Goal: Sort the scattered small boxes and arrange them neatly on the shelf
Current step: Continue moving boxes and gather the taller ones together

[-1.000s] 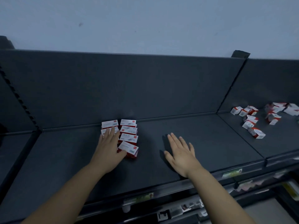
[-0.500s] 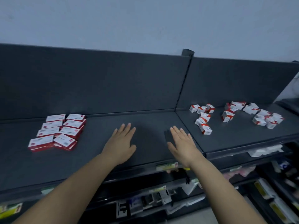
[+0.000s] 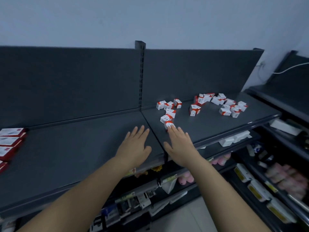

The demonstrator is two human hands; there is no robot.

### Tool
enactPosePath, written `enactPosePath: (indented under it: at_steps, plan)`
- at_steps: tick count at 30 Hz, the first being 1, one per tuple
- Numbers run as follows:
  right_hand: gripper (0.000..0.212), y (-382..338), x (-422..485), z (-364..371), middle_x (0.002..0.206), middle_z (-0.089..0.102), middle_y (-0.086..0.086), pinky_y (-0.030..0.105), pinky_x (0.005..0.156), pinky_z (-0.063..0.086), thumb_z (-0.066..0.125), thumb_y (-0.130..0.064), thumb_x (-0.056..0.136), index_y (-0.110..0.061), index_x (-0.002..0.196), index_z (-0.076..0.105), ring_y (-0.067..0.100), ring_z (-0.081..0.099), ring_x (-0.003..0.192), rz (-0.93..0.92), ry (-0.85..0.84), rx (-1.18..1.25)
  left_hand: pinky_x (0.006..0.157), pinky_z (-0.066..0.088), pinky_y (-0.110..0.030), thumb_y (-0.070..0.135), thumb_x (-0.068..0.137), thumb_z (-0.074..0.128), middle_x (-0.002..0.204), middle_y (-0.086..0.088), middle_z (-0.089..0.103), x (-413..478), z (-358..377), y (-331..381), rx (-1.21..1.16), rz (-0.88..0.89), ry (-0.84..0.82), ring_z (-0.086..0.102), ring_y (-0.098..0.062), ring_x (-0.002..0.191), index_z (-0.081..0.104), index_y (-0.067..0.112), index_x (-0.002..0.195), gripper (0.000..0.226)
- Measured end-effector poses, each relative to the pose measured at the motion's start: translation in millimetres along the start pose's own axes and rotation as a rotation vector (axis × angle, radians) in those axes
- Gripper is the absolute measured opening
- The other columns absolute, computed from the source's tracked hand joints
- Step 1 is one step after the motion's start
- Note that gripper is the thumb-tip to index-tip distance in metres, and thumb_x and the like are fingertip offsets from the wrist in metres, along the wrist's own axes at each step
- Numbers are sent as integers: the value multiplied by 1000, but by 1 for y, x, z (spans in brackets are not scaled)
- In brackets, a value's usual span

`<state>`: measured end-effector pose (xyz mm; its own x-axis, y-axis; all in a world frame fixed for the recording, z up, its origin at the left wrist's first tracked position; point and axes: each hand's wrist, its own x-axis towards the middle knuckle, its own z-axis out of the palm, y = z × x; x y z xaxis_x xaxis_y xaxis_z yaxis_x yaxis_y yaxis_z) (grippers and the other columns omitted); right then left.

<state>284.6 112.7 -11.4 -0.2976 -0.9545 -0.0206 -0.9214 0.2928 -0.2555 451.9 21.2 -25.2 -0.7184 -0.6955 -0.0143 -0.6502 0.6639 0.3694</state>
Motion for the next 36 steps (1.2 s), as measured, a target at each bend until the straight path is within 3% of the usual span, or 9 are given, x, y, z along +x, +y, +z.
enactPosePath:
  at_steps: [13,23,28,36]
  plan:
    - [65,116,45,-21,165,-3,-1,40,121,-5,31,-40,103,-19,157,2,22,-6,151,175,-78,-31,123,-2,-38,31,100,32,164,2,-3,138,32,53,9,156,-44,-8,-17,151,6,18,156,63]
    - [66,189,81,-27,165,-4,-2,35,119,-8,31,-41,104,-19,157,-1,20,-7,151,257,-33,-13,122,-2,-35,31,99,37,164,1,-3,217,58,81,-20,210,-146,-8,-17,150,6,21,156,66]
    - [66,227,107,-31,165,-4,-3,34,119,-8,32,-40,104,-20,157,1,19,-7,151,229,-29,11,123,3,-38,34,99,38,164,3,-4,251,67,94,-6,153,-140,-6,-16,151,5,24,156,67]
    - [65,312,169,-47,165,-5,-3,38,120,-5,33,-38,104,-21,157,1,20,-7,151,57,-57,-32,122,0,-35,35,96,42,164,1,-4,313,92,144,-12,2,17,-4,-16,151,4,20,156,73]
